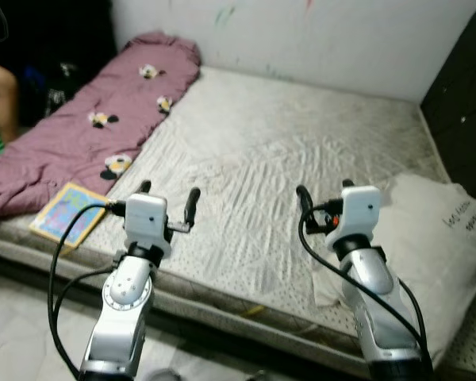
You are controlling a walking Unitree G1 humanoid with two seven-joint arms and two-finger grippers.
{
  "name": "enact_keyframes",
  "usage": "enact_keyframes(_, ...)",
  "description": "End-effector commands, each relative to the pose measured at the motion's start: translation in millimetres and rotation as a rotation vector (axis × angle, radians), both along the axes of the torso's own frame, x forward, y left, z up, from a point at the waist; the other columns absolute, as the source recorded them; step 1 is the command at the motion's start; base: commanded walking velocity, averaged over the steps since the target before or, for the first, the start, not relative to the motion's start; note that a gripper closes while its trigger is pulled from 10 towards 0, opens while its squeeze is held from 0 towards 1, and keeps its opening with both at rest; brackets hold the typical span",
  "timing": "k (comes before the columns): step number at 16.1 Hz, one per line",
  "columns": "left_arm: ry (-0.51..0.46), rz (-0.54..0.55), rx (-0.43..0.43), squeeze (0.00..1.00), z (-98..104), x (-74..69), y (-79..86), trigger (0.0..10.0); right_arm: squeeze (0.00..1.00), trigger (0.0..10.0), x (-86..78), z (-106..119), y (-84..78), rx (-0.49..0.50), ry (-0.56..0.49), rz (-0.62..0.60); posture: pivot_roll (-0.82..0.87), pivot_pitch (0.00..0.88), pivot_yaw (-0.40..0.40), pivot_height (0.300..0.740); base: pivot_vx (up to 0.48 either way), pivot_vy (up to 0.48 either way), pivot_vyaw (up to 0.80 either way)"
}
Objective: Clean up the room
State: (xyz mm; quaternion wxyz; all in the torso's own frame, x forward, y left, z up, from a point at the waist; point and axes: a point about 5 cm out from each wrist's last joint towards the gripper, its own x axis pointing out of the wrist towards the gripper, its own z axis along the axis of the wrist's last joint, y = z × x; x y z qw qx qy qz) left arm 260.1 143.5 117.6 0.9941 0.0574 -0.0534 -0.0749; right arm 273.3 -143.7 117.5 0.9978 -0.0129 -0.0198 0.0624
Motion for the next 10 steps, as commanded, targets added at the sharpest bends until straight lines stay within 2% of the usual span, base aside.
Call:
enact_keyframes(1, -0.003, 0.004, 0.004, 0.0, 1.4, 0.5, 0.9, 10.0, 0.0, 10.0, 1.6, 5.1, 2.1, 0.006, -0.016, 0.006, -0.03, 0.022, -0.08, 0.74, 0.0, -0.289, 0.0)
enact_keyframes(10, -0.002, 0.003, 0.001, 0.0, 1.3, 0.7, 0.5, 10.0, 0.0, 10.0, 2.6, 2.2, 0.4, 0.035, 0.011, -0.009, -0.03, 0.024, -0.081, 0.74, 0.0, -0.297, 0.0)
